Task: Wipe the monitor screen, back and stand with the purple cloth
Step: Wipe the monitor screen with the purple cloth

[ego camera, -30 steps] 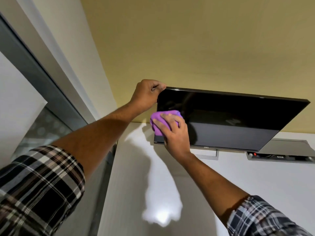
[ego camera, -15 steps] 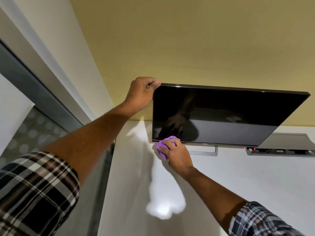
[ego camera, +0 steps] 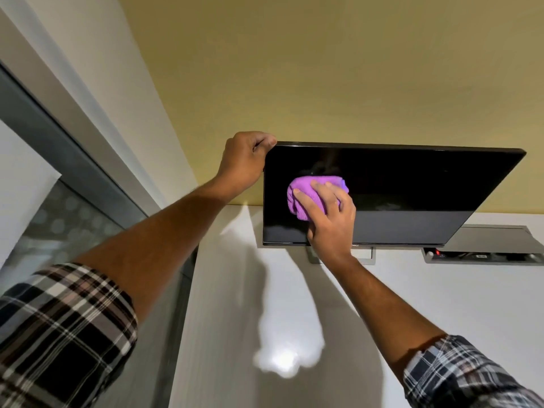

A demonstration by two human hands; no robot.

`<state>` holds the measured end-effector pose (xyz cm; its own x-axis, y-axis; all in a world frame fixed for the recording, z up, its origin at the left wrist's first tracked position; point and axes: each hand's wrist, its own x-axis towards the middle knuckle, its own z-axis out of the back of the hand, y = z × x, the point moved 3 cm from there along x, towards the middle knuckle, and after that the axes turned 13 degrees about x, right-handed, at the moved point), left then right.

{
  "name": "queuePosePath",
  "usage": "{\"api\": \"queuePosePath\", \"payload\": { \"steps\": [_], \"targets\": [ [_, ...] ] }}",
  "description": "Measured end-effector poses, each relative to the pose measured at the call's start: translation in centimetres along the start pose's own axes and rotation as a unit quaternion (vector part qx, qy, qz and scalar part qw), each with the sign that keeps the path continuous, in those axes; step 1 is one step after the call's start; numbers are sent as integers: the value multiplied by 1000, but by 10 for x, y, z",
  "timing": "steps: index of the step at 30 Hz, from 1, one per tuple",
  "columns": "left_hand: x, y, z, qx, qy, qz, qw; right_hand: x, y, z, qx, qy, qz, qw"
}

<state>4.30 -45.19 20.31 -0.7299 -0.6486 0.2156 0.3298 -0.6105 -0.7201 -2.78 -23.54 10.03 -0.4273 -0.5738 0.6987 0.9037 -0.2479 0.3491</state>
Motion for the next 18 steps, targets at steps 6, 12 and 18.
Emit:
{"api": "queuePosePath", "payload": {
  "steps": [6, 12, 18],
  "targets": [
    [-1, 2, 0, -8, 9, 1, 1000, -97, -20, -23, 25, 121, -108, 986],
    [-7, -3, 0, -15, 13, 13, 1000, -113, 16, -40, 94, 75, -322, 939],
    [-8, -1, 0, -19, 15, 31, 999, -91, 74, -74, 203, 73, -386, 897]
  ]
}}
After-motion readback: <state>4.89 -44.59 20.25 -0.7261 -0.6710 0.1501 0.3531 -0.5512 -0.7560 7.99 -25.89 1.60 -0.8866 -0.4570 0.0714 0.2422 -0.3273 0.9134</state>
